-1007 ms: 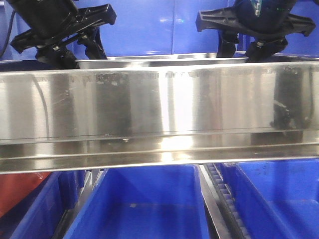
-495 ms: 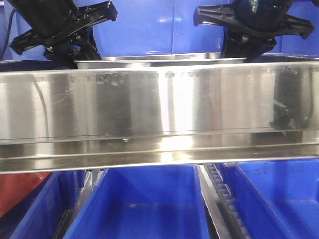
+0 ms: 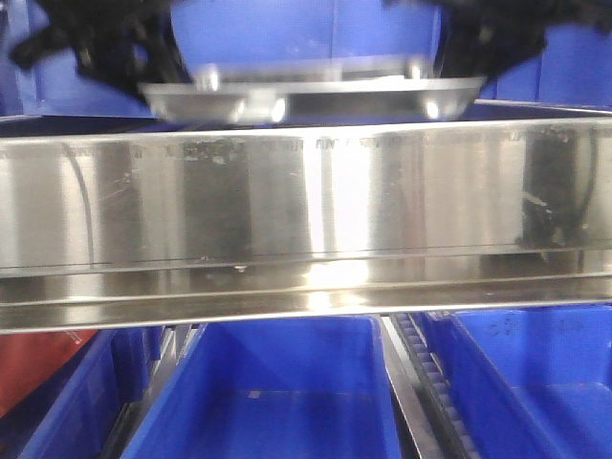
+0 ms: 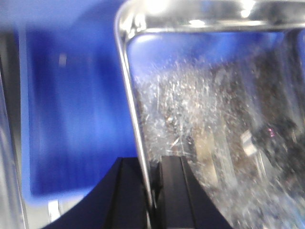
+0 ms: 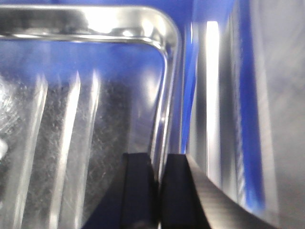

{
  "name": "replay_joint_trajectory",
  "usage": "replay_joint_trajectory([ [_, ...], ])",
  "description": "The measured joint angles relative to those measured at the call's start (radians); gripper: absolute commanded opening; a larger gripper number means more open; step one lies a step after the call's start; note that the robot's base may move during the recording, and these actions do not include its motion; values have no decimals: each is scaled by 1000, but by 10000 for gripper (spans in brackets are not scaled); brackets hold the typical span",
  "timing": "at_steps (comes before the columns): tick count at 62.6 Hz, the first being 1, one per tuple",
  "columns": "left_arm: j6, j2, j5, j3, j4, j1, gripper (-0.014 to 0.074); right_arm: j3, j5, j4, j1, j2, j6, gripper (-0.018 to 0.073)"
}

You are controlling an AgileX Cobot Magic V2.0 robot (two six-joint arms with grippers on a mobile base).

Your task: Stack silver trays without gaps

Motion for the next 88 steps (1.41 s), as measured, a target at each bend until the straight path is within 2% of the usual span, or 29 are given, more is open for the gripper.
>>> replay_joint_trajectory([
  [16,-88,-121,-2,0,140,-57,-16,0,-14,-87,47,-112,4,-69],
  [27,-180,-198,-2,0,240,-97,-16,-27,-10,-103,54,-157,4,-69],
  [44,-269,-294,-46,0,333,-113,-16,-100,-22,-111,64,-167,0,-69],
  [68,-287,-303,-156,2,443,-113,-16,-102,-65,-111,68,-167,6,-69],
  [88,-285,-303,-206,2,459,-113,-16,-102,-69,-145,70,-174,10,-69],
])
